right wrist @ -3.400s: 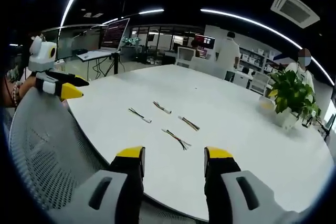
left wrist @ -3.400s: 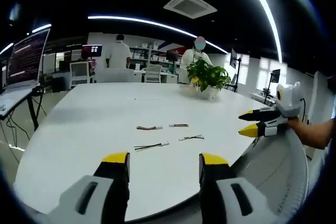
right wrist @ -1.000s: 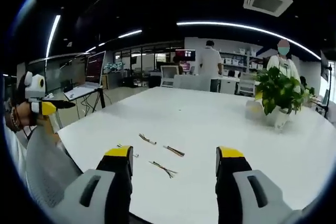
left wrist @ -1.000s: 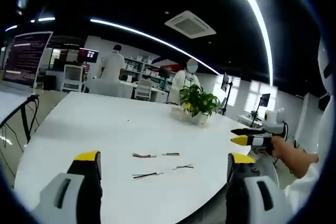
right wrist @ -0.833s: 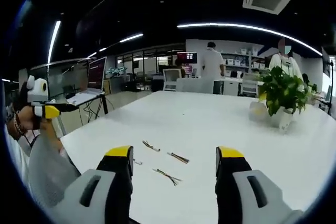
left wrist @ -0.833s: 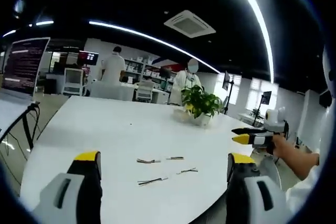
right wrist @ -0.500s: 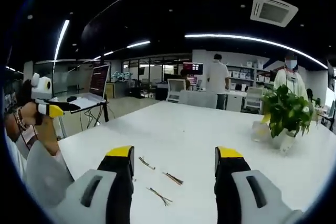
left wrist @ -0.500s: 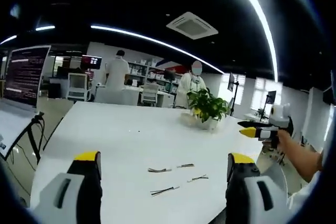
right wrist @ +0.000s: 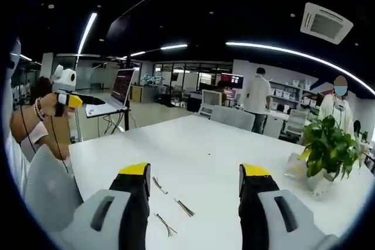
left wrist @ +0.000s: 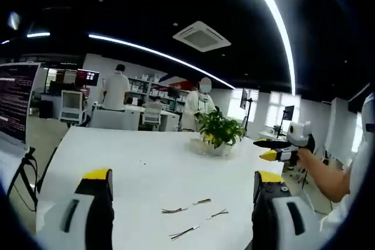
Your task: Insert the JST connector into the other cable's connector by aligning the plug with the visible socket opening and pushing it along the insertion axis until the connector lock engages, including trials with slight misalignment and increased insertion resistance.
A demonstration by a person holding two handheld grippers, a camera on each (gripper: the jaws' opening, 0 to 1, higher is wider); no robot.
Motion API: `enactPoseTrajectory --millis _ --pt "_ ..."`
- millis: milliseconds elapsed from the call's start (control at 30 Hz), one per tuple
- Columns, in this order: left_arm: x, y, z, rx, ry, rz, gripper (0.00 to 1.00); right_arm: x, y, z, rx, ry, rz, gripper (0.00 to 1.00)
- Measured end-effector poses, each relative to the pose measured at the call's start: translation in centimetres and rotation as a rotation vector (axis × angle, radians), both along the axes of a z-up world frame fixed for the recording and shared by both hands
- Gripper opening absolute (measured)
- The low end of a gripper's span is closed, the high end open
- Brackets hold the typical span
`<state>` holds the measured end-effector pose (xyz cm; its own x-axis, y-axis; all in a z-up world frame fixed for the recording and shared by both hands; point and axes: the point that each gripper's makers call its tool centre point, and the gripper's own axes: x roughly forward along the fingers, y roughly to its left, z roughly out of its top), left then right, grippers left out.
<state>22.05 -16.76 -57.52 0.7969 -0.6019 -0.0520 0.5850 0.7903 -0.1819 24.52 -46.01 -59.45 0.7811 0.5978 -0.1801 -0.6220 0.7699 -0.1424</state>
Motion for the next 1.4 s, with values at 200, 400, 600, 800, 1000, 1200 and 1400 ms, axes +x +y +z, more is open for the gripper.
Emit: enactPoseTrajectory --millis 200,400,600,800,1000,1200,1400 --pt "2.2 -2.9 1.0 0.096 -0.059 -0.176 0.99 1.7 1.8 2.6 0.076 -0.044 0.091 0.56" --pt "4.2 -6.4 2.9 0.005 -0.097 -0.328 0.99 3.1 4.2 5.0 0.16 -0.103 0.175 0.55" --pt "5.6 -8.2 1.0 0.112 -0.142 -0.438 0.99 4.3 4.4 5.7 0.209 -0.125 0.225 0.52" --pt "7.4 -8.6 -0.9 0.141 -0.124 -0.479 0.99 5.5 4.4 6.1 0.243 -0.159 0.274 0.51" --pt "9.2 -8.8 -2.4 0.131 -0.097 -0.508 0.99 7.2 5.4 5.2 0.267 -0.166 0.335 0.51" --pt "10.6 -9.1 -3.5 0.111 -0.124 -0.52 0.94 8.5 6.5 2.6 0.283 -0.134 0.368 0.48" --pt "11.1 -10.3 -7.6 0.16 -0.056 -0.552 0.91 9.3 6.6 -1.4 0.264 -0.082 0.332 0.45"
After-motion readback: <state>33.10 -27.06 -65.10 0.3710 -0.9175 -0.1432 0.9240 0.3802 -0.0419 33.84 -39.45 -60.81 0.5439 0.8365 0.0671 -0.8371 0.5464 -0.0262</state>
